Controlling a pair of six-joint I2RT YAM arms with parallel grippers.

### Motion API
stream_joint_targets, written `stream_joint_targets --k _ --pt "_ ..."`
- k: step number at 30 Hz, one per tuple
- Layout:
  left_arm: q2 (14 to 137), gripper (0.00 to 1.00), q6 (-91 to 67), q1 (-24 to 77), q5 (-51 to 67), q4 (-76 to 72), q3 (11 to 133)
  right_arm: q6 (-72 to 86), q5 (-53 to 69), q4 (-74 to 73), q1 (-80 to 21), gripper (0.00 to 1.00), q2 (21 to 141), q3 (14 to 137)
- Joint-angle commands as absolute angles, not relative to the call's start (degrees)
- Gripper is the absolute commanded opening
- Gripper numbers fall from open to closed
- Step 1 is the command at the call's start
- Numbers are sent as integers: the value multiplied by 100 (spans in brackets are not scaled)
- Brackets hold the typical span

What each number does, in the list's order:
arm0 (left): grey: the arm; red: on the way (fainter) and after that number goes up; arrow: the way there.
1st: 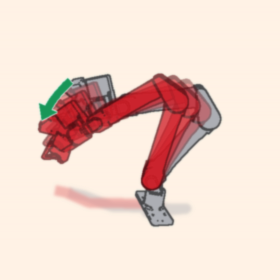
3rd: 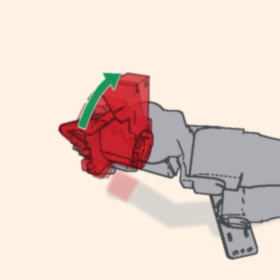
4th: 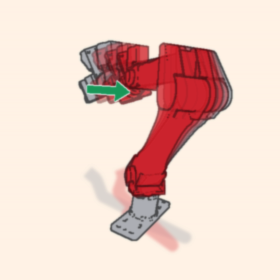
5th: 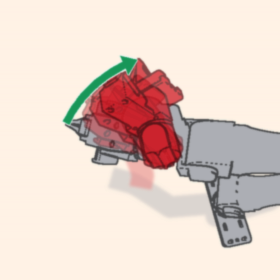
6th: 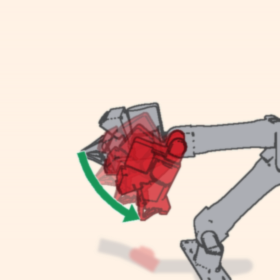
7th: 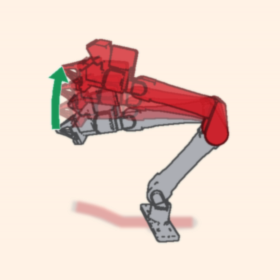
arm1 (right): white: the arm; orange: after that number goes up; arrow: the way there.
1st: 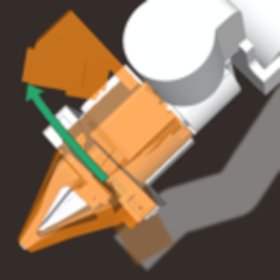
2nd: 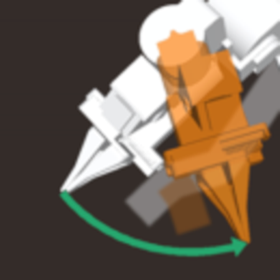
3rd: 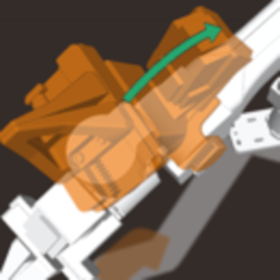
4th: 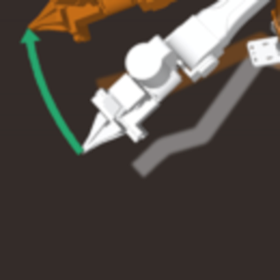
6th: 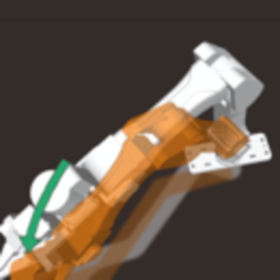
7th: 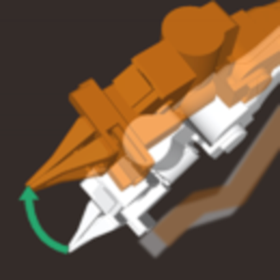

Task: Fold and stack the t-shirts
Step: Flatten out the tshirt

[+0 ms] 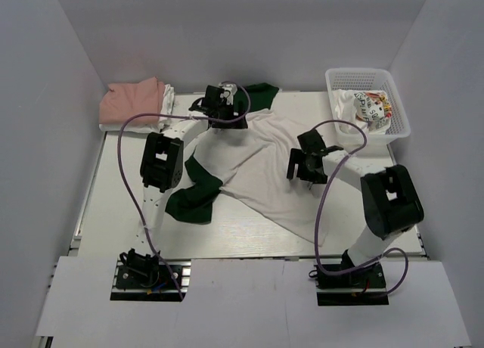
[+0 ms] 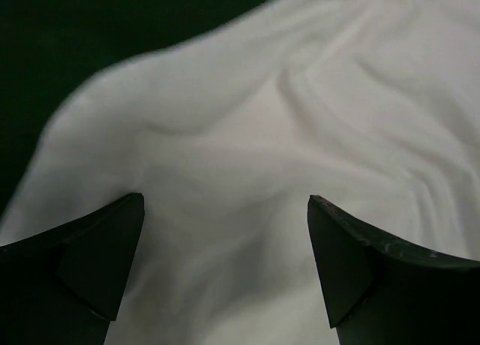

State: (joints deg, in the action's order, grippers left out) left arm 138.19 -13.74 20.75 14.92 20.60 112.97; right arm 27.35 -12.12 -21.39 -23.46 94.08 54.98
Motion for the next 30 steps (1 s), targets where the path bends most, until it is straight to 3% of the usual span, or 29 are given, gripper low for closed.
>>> stream_joint_targets --k 1,10,15,19,24,26,30 --pt "14158 100 -1257 1882 1389 2558 11873 2295 -879 -1968 -2136 90 9920 6046" --pt "14589 100 -2038 871 273 2786 12085 1118 -394 -1880 -2031 90 11766 7733" --pt "14590 100 -1978 519 562 2585 12085 713 -781 -2372 -1943 90 12497 9182" --pt "14528 100 -1794 519 1288 2355 12251 484 -941 -2452 -1732 90 12665 9562" --pt "13994 100 -1478 633 2302 2232 12551 114 -55 -2575 -1915 90 11922 9896" --pt "13608 100 -1477 747 2303 2172 12280 35 474 -2444 -2047 90 11638 9530" --pt "11942 100 -1608 747 2382 1890 11147 427 334 -2180 -2504 90 10341 8352"
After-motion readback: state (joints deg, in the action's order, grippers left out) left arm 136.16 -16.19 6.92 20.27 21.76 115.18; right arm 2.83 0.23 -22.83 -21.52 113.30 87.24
